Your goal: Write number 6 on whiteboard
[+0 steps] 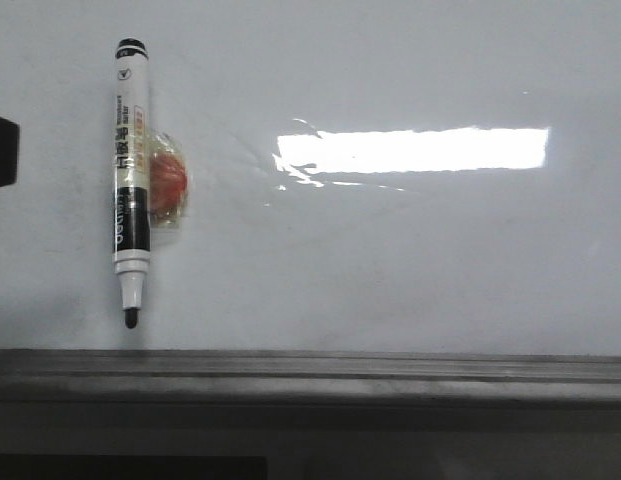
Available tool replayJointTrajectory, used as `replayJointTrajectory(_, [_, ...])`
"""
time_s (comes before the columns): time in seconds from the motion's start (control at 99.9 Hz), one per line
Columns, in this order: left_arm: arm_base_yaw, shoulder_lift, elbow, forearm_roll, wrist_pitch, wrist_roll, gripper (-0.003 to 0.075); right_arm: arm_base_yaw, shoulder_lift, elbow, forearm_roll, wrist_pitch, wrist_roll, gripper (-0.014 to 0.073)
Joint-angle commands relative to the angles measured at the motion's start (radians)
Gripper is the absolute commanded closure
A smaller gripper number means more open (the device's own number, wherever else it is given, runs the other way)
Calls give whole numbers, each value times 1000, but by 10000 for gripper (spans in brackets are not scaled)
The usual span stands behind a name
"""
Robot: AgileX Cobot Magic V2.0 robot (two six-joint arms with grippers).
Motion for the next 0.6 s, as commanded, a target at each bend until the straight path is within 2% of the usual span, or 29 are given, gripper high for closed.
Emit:
replayJointTrajectory(0.0, [-33, 41, -37, -74, -142, -10, 247, 2, 16, -37, 11, -72, -10, 657])
replayJointTrajectory(0.431, [-135, 235, -39, -76, -278, -10, 249, 2, 16, -37, 9, -72, -10, 657])
replayJointTrajectory(0.591, [-135, 291, -39, -145, -321, -14, 290, 2, 16, -37, 9, -72, -10, 657])
